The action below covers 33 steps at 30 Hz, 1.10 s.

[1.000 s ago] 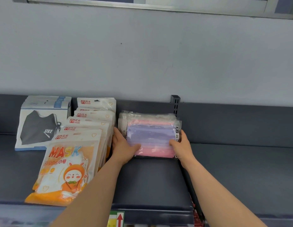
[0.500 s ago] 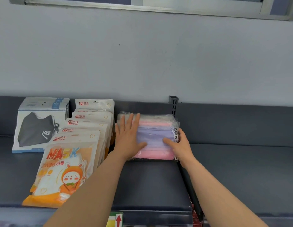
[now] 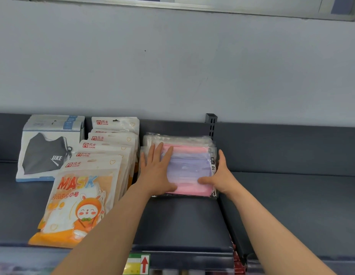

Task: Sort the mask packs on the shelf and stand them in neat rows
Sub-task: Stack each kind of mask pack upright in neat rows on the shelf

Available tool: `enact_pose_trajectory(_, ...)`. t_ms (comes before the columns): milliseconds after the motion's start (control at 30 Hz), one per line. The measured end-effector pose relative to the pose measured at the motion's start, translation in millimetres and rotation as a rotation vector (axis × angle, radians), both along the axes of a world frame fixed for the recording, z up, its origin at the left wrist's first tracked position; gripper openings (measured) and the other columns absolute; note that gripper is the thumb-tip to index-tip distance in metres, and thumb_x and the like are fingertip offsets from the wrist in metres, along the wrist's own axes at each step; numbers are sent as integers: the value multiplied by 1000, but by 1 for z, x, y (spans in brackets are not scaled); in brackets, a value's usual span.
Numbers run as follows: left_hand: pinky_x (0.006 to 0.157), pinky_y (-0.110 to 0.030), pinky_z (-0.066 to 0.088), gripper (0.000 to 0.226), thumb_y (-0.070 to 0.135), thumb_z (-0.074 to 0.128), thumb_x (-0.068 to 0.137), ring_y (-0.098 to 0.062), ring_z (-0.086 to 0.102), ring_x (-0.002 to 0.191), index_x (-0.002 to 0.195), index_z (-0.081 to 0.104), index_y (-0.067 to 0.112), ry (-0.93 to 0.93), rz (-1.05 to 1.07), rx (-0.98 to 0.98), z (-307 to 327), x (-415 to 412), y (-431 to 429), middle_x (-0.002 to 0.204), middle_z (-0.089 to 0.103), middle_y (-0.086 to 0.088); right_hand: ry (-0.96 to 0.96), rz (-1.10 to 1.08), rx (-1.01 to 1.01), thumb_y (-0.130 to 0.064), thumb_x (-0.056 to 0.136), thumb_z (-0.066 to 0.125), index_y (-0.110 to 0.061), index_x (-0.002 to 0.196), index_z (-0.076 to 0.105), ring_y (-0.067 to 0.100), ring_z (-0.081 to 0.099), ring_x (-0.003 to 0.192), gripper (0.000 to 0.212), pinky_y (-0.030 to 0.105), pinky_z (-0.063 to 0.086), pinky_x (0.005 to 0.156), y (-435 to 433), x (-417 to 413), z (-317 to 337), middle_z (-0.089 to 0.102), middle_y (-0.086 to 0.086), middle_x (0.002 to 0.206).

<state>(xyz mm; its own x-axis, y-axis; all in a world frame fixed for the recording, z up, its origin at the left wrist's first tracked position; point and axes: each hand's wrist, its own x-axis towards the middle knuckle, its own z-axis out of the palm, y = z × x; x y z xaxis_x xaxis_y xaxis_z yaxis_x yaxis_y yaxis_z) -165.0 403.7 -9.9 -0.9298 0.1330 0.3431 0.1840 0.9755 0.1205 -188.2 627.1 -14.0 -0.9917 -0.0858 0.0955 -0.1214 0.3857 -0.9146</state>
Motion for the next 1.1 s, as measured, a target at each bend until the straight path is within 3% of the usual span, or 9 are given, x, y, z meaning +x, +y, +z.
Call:
enact_pose_trajectory(100,114,-48,-20,114,52,70,71,-25,-32,143,152,-9,38,10,-44,-17,-4,6,-1,159,-27,1,29,16,181,-11,66,86,-34,152,-15,26,16,147,134,39,33,112,3,6,2,-1,2,161)
enact_pose_trajectory(200,116,-48,-15,100,48,69,73,-24,-25,146,151,8,39,-28,-91,-6,-9,9,-1,161,-17,1,53,40,320,-15,70,83,-45,149,-14,26,3,150,129,23,46,88,3,13,-2,-17,1,161)
enact_pose_trajectory(267,118,-49,-11,93,43,69,77,-25,-21,147,150,11,39,-50,-97,2,-11,10,-1,162,-14,0,53,27,362,-19,71,82,-49,149,-10,28,-1,150,123,37,42,104,1,15,-6,-21,0,160)
enact_pose_trajectory(333,119,-50,-9,90,39,68,81,-27,-20,148,150,11,38,-41,-68,-1,-13,7,1,162,-13,-1,74,-32,394,-24,71,81,-49,150,-4,30,-1,149,119,49,27,116,-3,14,-9,-22,-1,160)
enact_pose_trajectory(500,119,-54,-1,86,35,64,85,-34,-15,148,152,10,32,116,9,-74,-15,-10,14,161,-9,-11,227,-213,485,-27,75,76,-44,151,1,30,0,149,109,43,11,121,-16,11,-11,-22,5,159)
enact_pose_trajectory(700,117,-56,10,76,26,61,86,-40,0,147,151,21,25,222,89,-121,-14,-26,25,159,6,-19,333,-312,651,-37,79,75,-35,153,-3,34,2,148,108,42,8,121,-23,2,-9,-21,16,158)
enact_pose_trajectory(867,106,-61,31,92,31,85,60,-44,29,139,139,38,21,257,72,-107,-15,-32,19,148,35,-23,333,-298,602,-34,78,77,-38,153,-3,34,7,148,110,43,12,120,-21,0,-11,-18,14,158)
enact_pose_trajectory(967,113,-57,25,95,41,83,64,-42,18,145,145,38,20,277,16,-125,-19,-24,10,154,25,-22,323,-288,520,-30,74,80,-41,152,0,36,11,147,112,46,16,120,-17,3,-16,-15,11,159)
enact_pose_trajectory(1100,108,-54,34,85,31,84,61,-45,30,139,136,47,17,329,-2,-21,-25,-10,1,148,33,-24,318,-256,520,-21,76,76,-43,151,-3,34,4,148,111,45,15,120,-13,8,-18,-19,8,159)
